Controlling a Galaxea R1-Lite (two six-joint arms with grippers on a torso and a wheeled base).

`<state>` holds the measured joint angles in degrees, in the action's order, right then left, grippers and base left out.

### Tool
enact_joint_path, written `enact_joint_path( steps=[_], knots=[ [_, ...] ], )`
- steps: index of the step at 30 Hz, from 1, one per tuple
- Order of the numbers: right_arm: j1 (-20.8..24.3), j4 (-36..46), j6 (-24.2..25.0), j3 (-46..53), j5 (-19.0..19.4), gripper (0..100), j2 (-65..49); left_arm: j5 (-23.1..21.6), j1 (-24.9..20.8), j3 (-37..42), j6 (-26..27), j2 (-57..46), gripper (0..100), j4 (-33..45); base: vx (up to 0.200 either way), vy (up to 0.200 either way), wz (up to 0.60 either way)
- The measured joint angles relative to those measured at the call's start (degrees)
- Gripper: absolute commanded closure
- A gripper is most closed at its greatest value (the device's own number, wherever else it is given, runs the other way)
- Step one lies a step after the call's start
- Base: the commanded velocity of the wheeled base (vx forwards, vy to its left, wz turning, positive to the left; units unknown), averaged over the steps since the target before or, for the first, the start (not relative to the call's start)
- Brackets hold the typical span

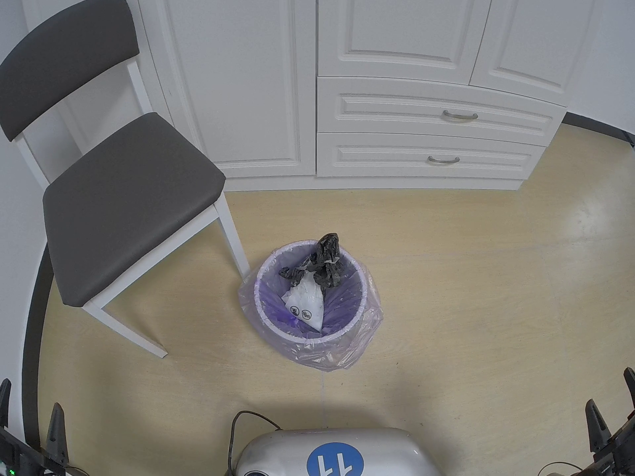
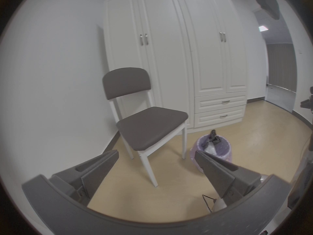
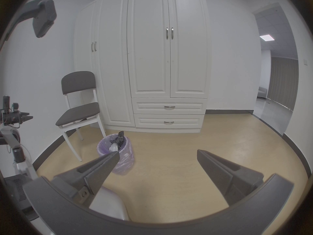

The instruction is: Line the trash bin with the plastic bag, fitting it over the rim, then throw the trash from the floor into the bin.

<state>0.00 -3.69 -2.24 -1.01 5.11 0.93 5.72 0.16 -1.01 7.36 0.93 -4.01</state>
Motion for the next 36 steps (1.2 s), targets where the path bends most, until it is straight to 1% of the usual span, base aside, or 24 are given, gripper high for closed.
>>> enact_joint_path(
  steps=[2, 4, 8, 10, 12, 16, 17, 19, 22, 24, 26, 29, 32, 34, 36],
  knots=[
    [0.0, 0.6, -0.3, 0.0, 0.3, 0, 0.0, -2.0, 0.0, 0.0, 0.3, 0.0, 0, 0.0, 0.0, 0.0, 0.0],
    [0.0, 0.9, -0.4, 0.0, -0.9, 0, 0.0, -2.9, 0.0, 0.0, 0.3, 0.0, 0, 0.1, 0.0, 0.0, 0.0],
    [0.0, 1.4, 0.4, 0.0, -7.0, 0, 0.0, -3.2, 0.1, 0.0, -0.7, 0.0, 0, 0.2, 0.0, 0.0, 0.0],
    [0.0, 1.6, 0.9, 0.0, -8.3, 0, 0.0, -3.4, 0.1, 0.0, -1.2, 0.0, 0, 0.3, 0.0, 0.0, 0.0],
    [0.0, 1.7, 0.6, 0.0, -7.8, 0, 0.0, -3.6, 0.0, 0.0, -1.4, 0.0, 0, 0.3, 0.0, 0.0, 0.0],
    [0.0, 1.8, -1.1, 0.0, -2.6, 0, 0.0, -4.1, 0.0, 0.0, -1.4, 0.0, 0, 0.6, 0.0, 0.0, 0.0],
    [0.0, 1.8, -1.2, 0.0, -1.9, 0, 0.0, -4.2, 0.0, 0.0, -1.3, 0.0, 0, 0.9, 0.0, 0.0, 0.0],
    [0.0, 1.8, -0.6, 0.0, -1.9, 0, 0.0, -4.4, 0.0, 0.0, -1.3, 0.0, 0, 1.6, 0.0, 0.0, 0.0],
    [0.0, 3.3, 2.0, 0.0, -4.6, 0, 0.0, -5.0, 0.0, 0.0, -2.2, 0.0, 0, 2.5, 0.0, 0.0, 0.0],
    [0.0, 3.7, 2.5, 0.0, -5.3, 0, 0.0, -6.8, 0.0, -0.1, -2.5, 0.0, 0, 4.2, 0.0, 0.0, 0.0],
    [0.0, 3.9, 2.4, 0.0, -5.4, 0, 0.0, -10.1, 0.0, -0.4, -2.7, 0.0, 0, 5.2, 0.0, 0.0, 0.0],
    [0.0, 3.9, 2.3, 0.0, -5.4, 0, 0.0, -17.9, -0.1, -0.8, -3.0, 0.0, 0, 6.1, 0.0, 0.0, 0.0],
    [0.0, 3.9, 2.4, 0.0, -5.5, 0, 0.0, -23.3, -0.1, -1.2, -3.4, 0.0, 0, 6.8, 0.0, 0.0, 0.0],
    [0.0, 3.8, 2.5, 0.0, -5.5, 0, 0.0, -24.4, -0.1, -1.4, -3.8, 0.0, 0, 7.0, 0.0, 0.0, 0.0],
    [0.0, 3.7, 2.6, 0.0, -5.5, 0, 0.0, -23.6, -0.1, -1.4, -4.3, 0.0, 0, 6.9, 0.0, 0.0, 0.0]
  ],
)
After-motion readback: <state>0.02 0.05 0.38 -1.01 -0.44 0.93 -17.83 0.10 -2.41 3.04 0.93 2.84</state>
